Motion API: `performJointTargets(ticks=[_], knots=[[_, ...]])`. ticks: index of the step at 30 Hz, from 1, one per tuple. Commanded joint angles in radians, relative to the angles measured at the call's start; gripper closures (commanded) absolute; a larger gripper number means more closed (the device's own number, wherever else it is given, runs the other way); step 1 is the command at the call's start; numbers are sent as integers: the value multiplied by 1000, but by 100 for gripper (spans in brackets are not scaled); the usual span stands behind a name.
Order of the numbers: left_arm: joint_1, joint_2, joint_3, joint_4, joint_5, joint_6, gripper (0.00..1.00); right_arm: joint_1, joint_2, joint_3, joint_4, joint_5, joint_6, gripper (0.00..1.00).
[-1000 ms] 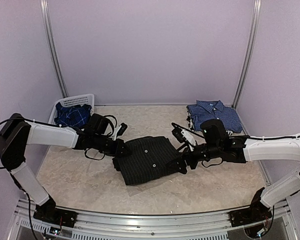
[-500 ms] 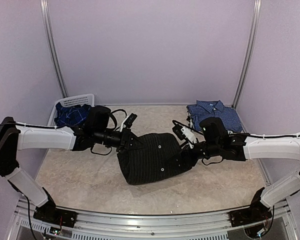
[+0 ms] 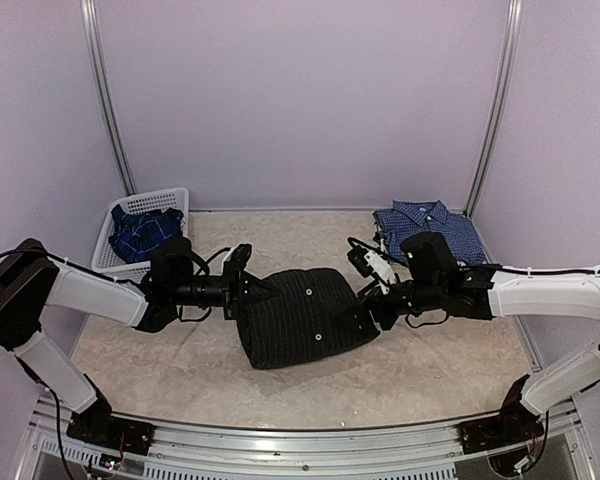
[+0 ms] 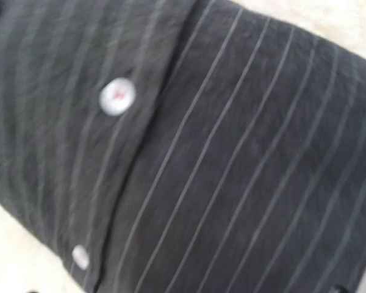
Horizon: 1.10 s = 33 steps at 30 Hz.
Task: Fold and stack the long sleeve shirts
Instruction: Smooth out the square-folded shirt at the center of the board.
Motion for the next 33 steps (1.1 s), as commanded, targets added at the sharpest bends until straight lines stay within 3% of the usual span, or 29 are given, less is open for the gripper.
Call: performJointTargets(ticks=[1, 9, 15, 19, 24, 33], knots=[[74, 14, -9, 51, 11, 7, 100, -10, 1, 14, -1, 0, 12, 0], [220, 98, 116, -330, -25, 345, 96, -10, 19, 21, 2, -4, 14, 0], [259, 257, 203, -458, -68, 503, 72, -10, 30, 26, -4, 0, 10, 0], [290, 294, 205, -519, -133, 564, 58, -10, 38, 24, -7, 0, 10, 0], [303, 296, 219, -583, -208, 623, 32, -10, 66, 50, -14, 17, 6, 1], [306, 196, 264, -686, -334, 710, 14, -15, 177, 163, -60, 138, 23, 1]])
